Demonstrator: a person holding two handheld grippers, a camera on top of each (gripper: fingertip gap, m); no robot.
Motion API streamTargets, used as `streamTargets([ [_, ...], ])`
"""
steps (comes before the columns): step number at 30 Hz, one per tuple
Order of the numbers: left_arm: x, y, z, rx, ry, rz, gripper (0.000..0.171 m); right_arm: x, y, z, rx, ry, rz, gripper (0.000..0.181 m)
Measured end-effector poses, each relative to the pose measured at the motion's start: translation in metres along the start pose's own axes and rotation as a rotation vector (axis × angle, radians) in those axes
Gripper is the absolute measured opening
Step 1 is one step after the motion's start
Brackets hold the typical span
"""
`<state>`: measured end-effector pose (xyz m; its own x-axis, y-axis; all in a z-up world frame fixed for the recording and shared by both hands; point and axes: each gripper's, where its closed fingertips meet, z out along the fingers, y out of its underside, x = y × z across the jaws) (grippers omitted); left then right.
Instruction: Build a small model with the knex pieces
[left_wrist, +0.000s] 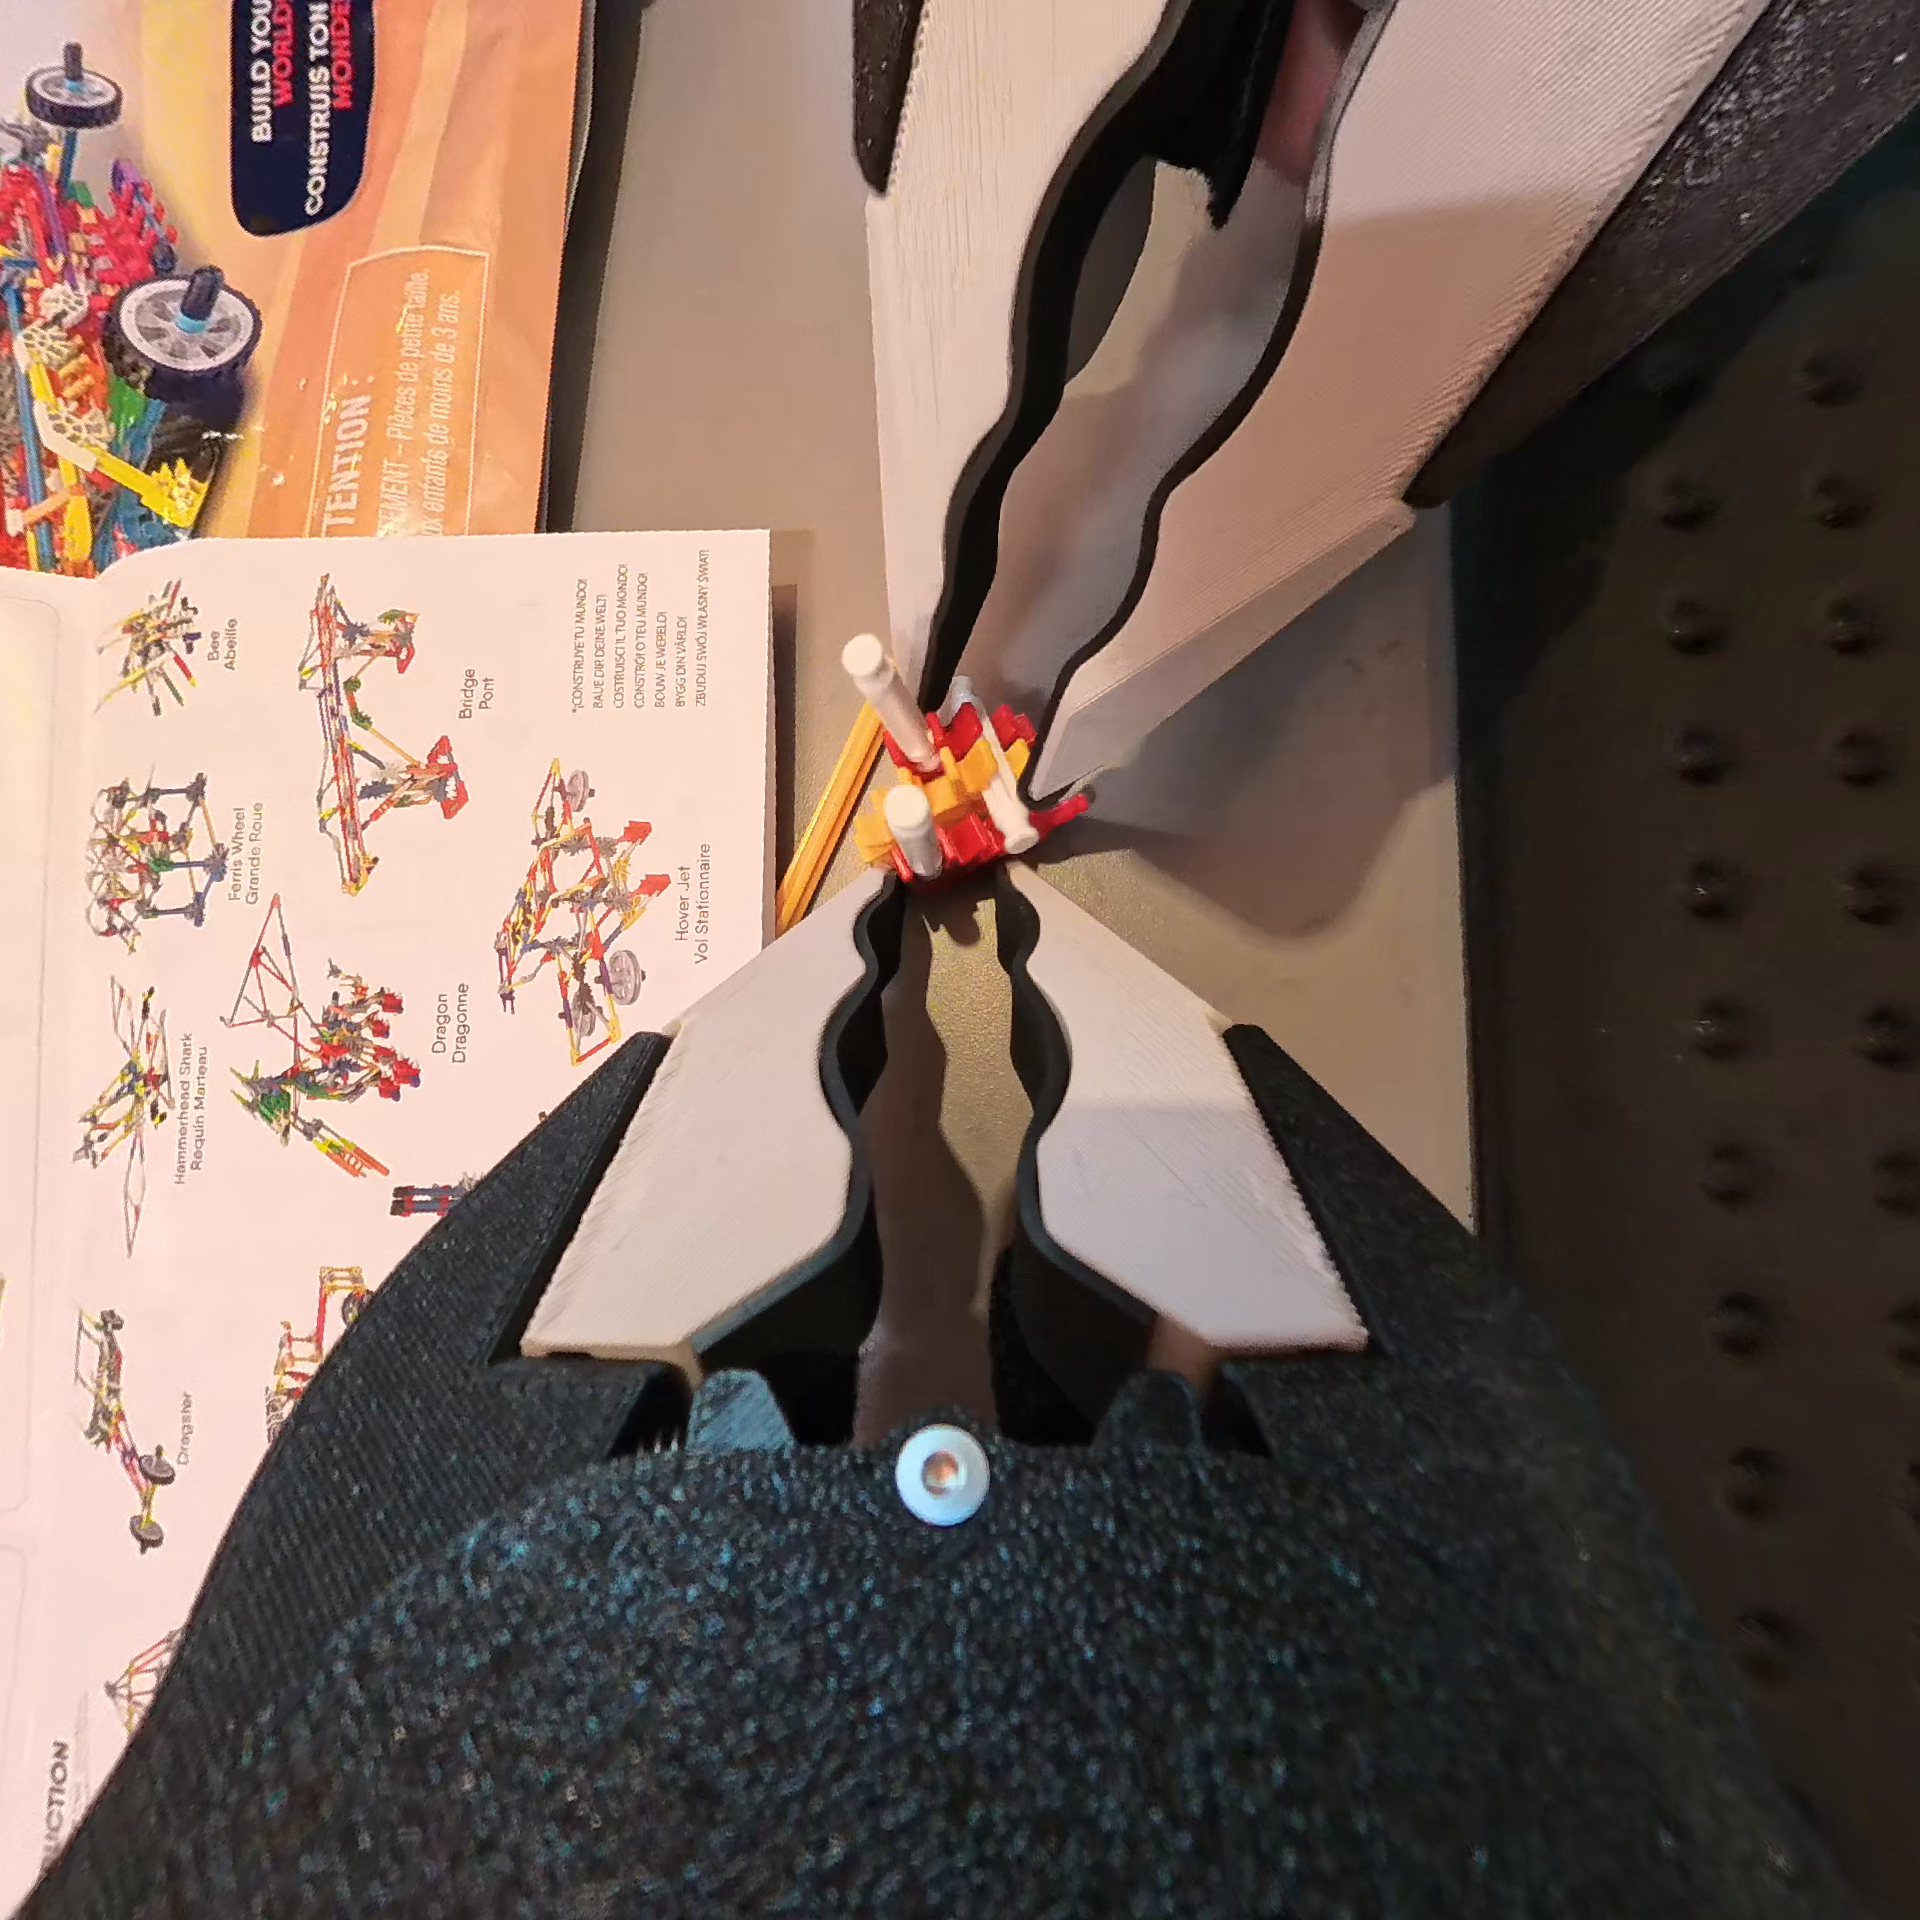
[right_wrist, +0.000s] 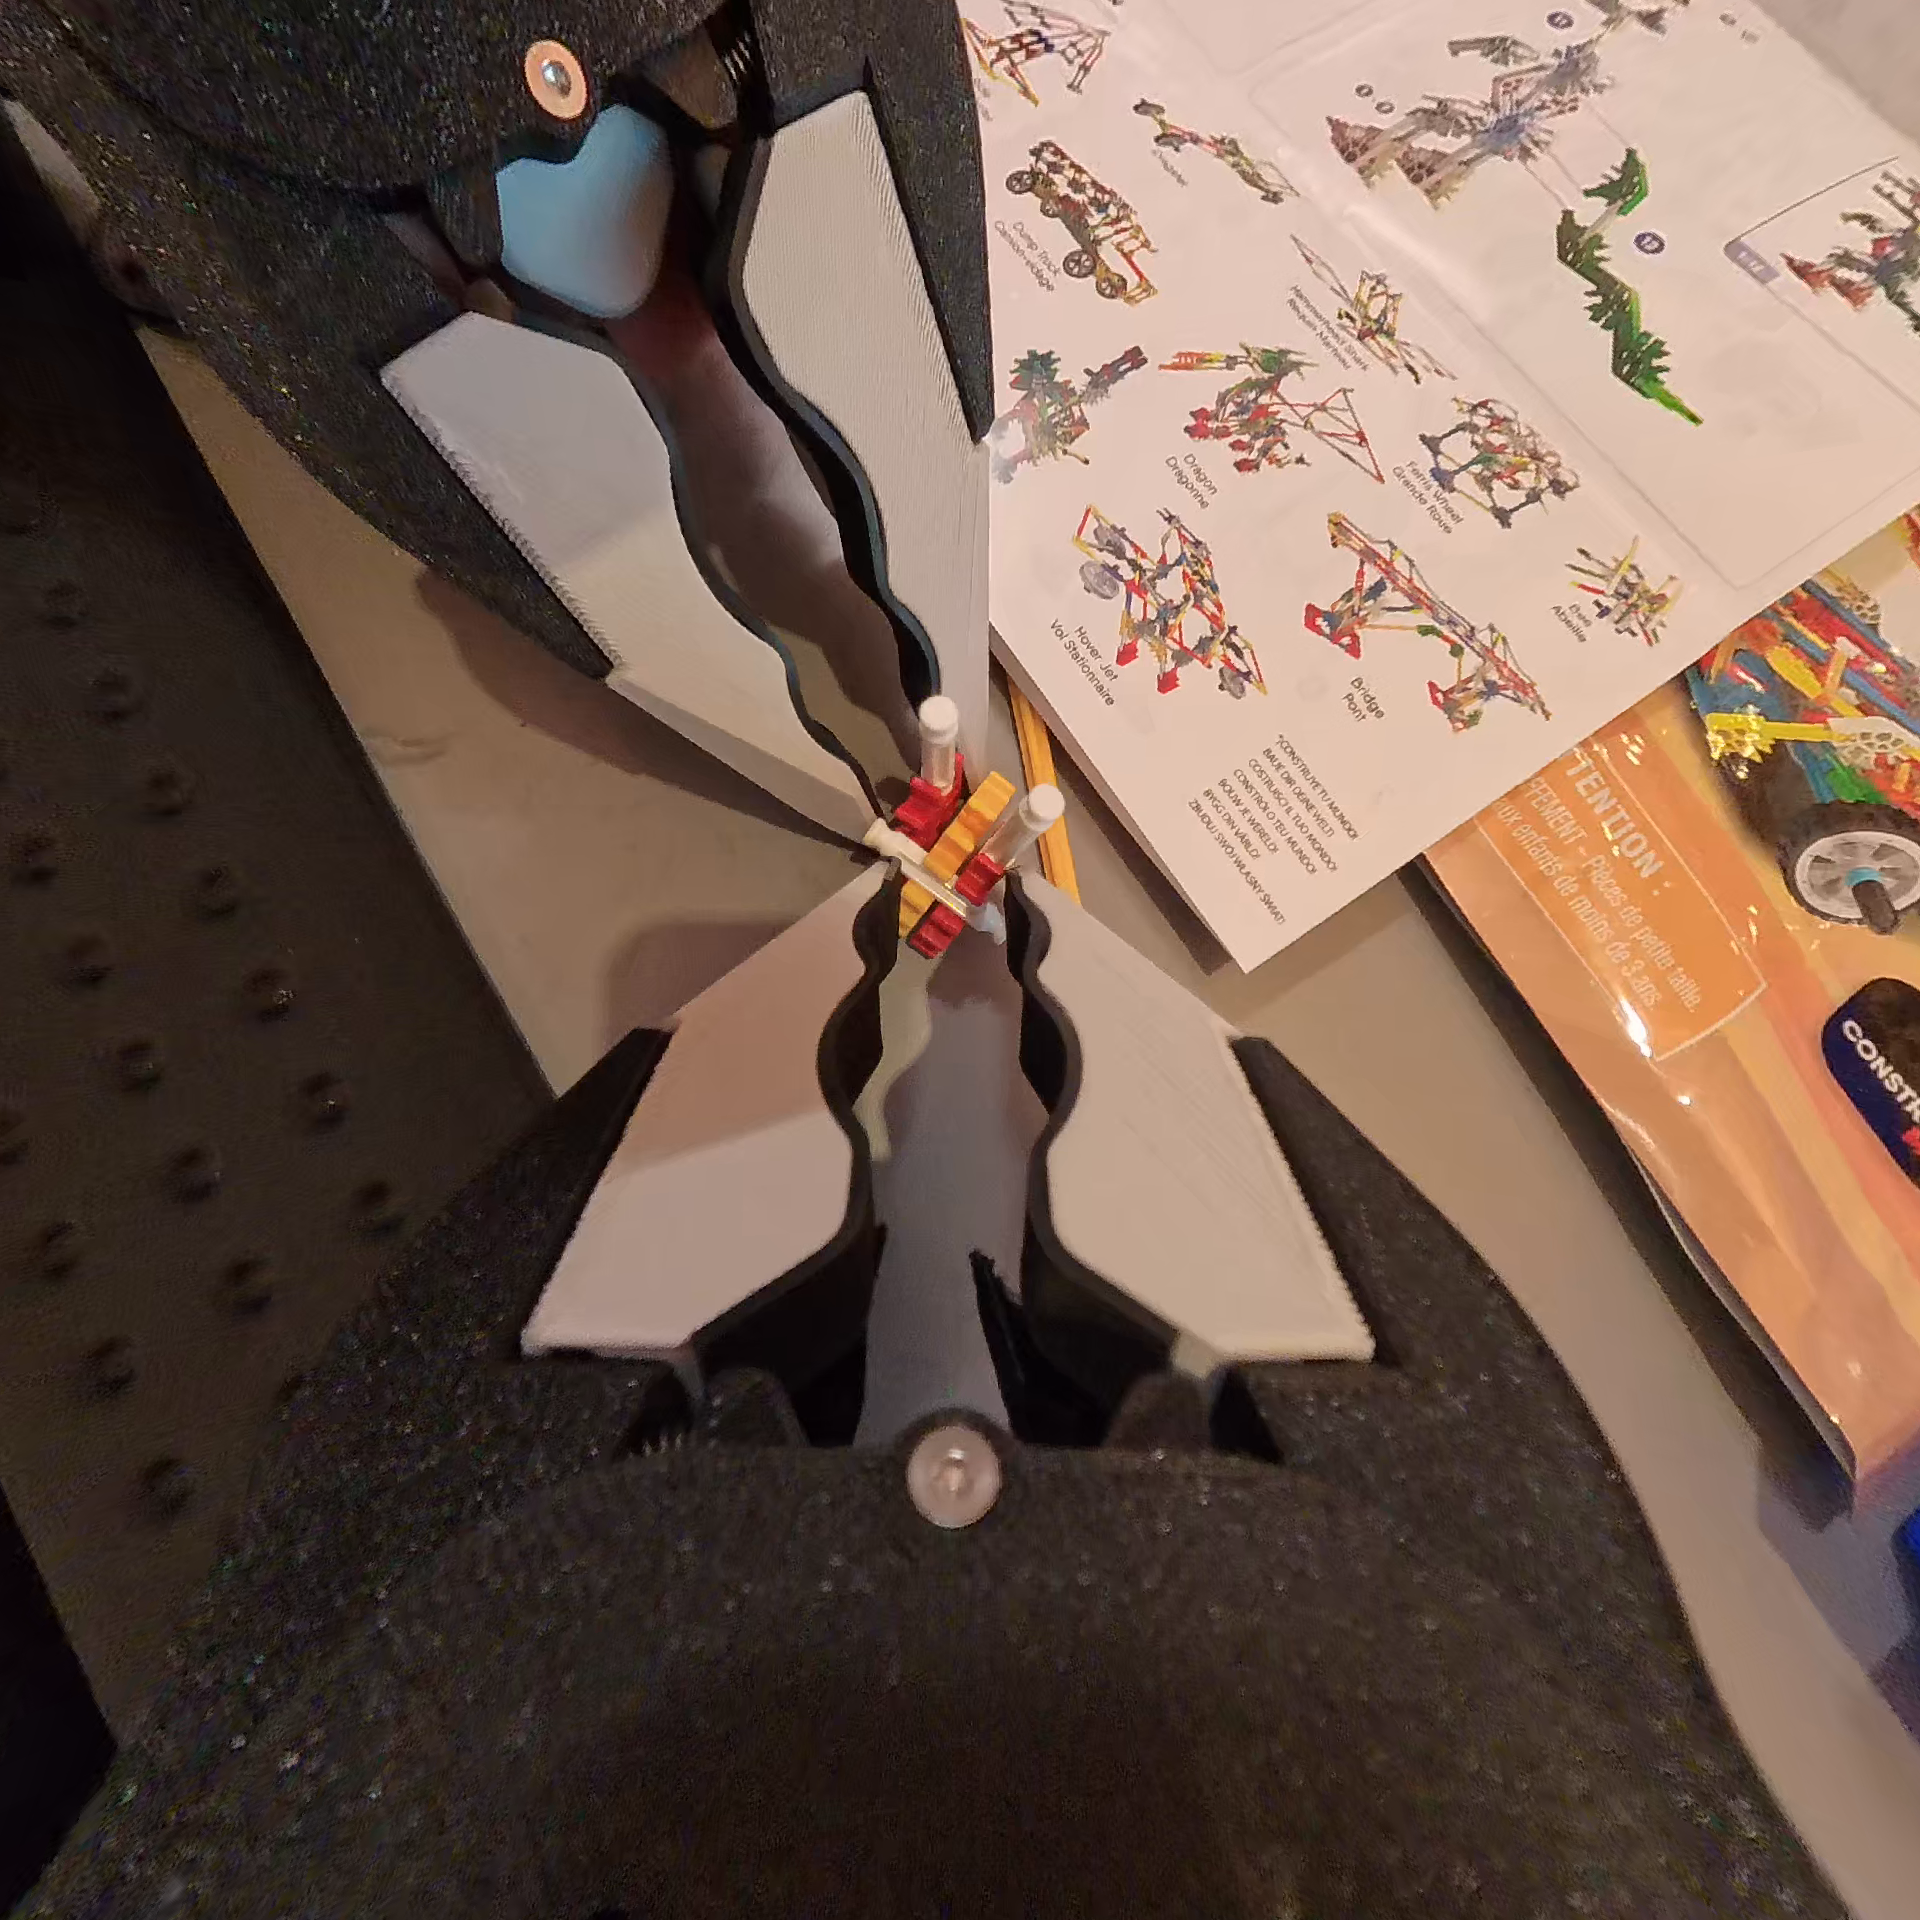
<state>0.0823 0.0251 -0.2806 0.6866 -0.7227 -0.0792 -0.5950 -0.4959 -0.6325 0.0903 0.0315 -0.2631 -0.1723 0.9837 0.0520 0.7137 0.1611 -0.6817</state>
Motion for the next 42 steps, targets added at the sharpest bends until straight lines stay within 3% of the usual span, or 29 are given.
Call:
streamTargets([
  [42,0.005,0.007,-0.006,-0.023,0.046,0.059,0.012,-0.011,0.002,0.001,-0.002,0.001,-0.01,0.013],
])
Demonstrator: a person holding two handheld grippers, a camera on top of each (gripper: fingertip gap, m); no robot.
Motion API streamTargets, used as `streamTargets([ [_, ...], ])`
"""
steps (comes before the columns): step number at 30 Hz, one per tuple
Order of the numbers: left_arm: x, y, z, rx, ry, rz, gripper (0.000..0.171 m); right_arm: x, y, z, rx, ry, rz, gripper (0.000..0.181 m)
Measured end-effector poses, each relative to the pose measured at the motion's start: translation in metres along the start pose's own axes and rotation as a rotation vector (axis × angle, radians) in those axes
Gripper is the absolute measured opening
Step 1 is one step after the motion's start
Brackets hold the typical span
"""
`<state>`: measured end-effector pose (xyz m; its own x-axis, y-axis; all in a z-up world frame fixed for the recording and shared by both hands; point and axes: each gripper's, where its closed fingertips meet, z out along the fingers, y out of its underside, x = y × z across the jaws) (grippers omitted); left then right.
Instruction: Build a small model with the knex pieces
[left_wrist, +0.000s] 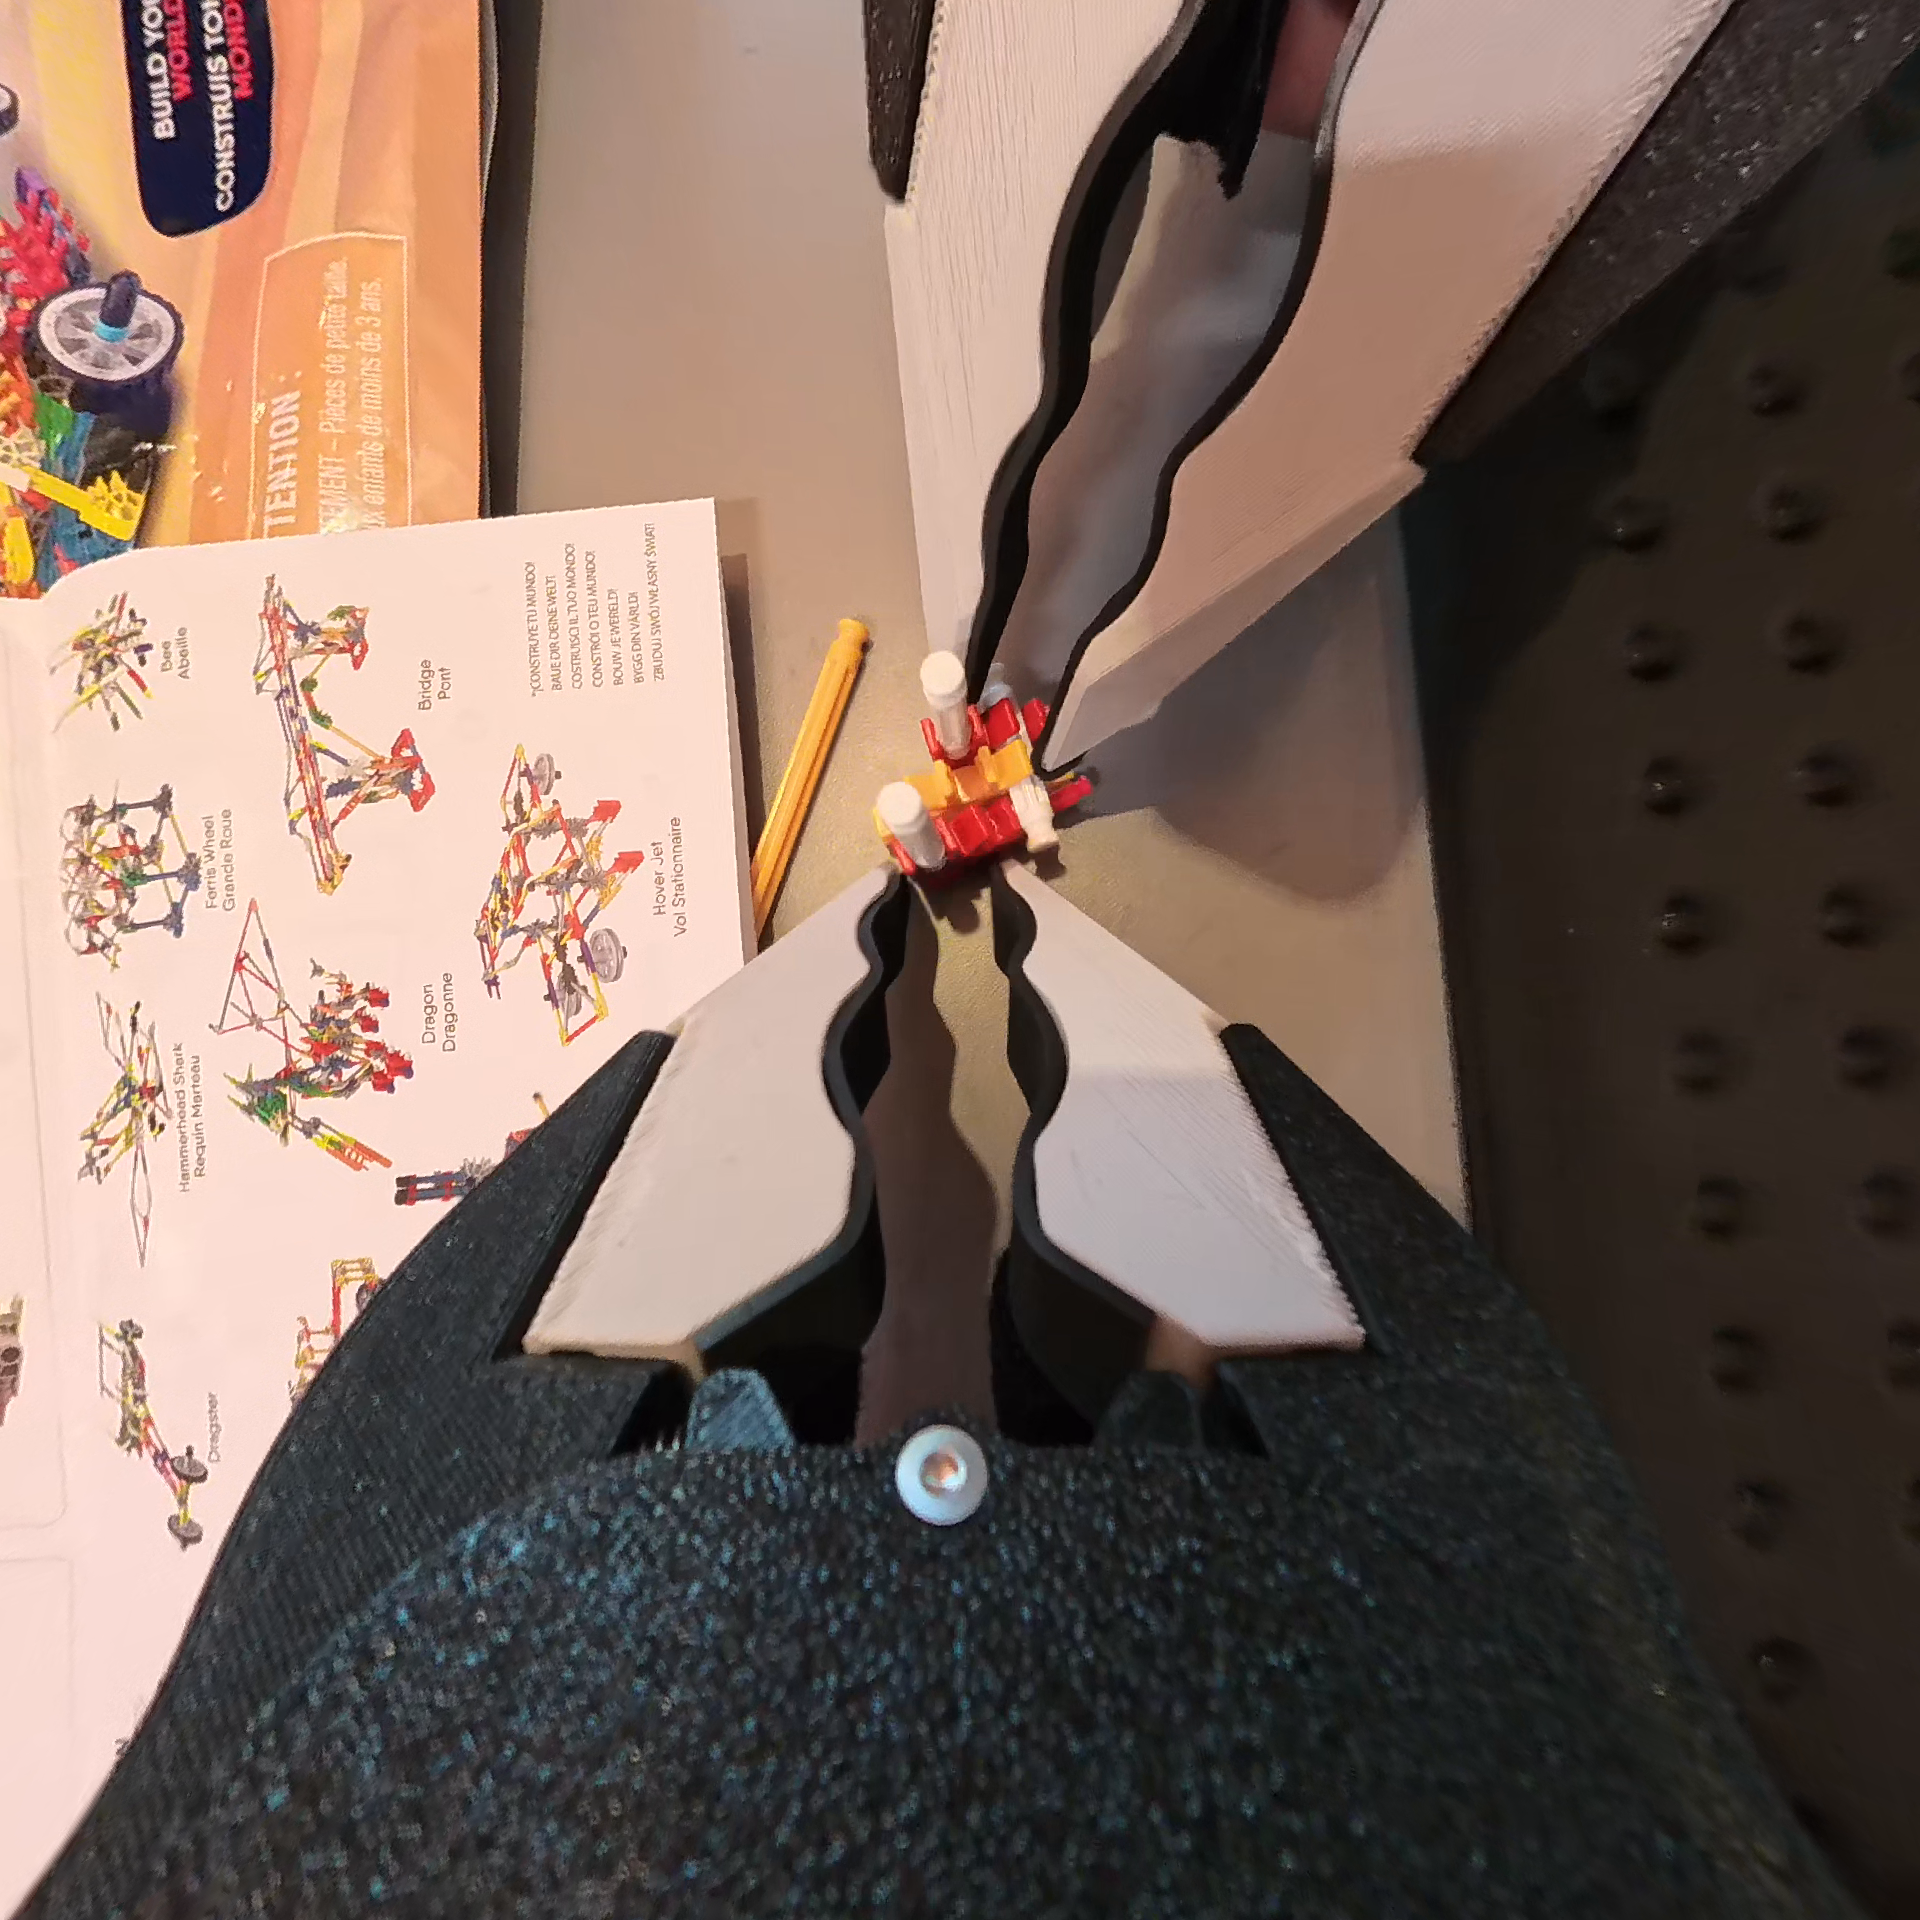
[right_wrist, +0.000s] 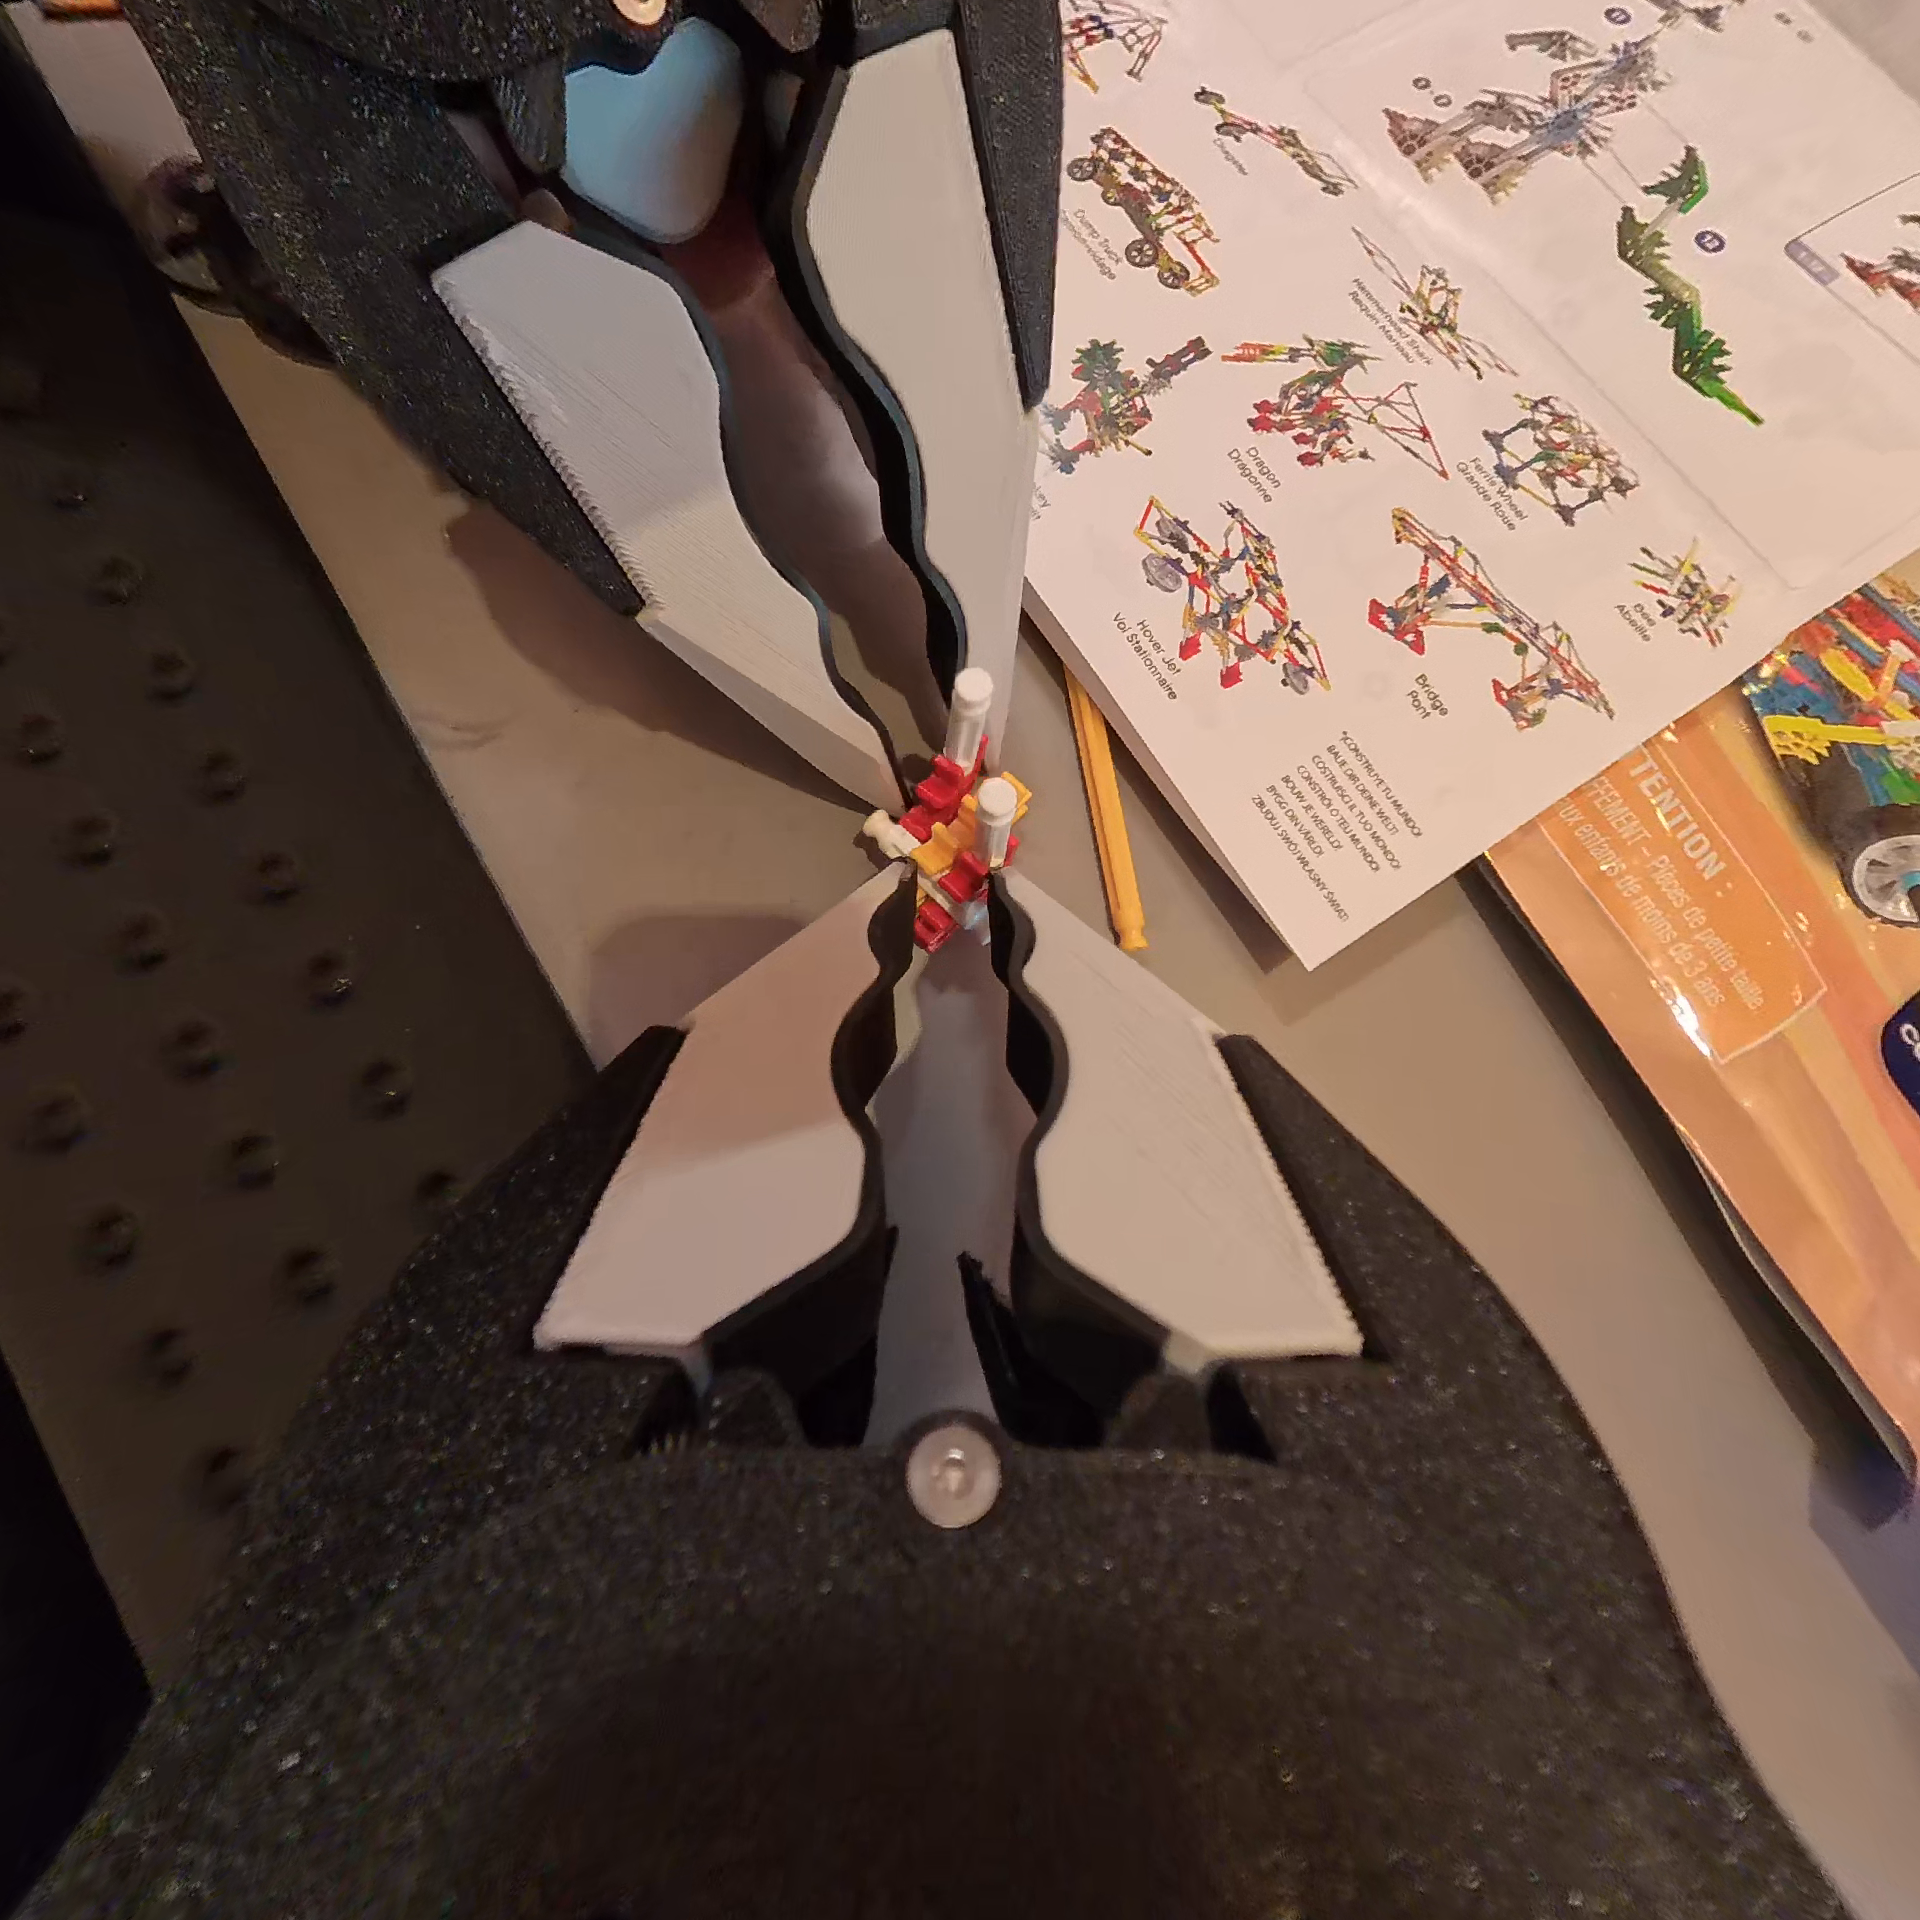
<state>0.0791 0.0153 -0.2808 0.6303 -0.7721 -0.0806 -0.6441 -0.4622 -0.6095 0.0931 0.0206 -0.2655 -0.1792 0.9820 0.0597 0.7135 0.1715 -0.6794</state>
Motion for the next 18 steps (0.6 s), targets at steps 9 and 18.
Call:
streamTargets([
  [9,-0.0035,0.0056,-0.0053,-0.008,-0.016,-0.025,0.02,0.0042,-0.003,0.0001,0.026,0.007,0.019,0.01],
  [18,-0.0033,0.0055,-0.0044,-0.016,-0.021,-0.007,0.019,-0.001,-0.0025,0.0019,0.013,-0.015,0.007,0.01],
])
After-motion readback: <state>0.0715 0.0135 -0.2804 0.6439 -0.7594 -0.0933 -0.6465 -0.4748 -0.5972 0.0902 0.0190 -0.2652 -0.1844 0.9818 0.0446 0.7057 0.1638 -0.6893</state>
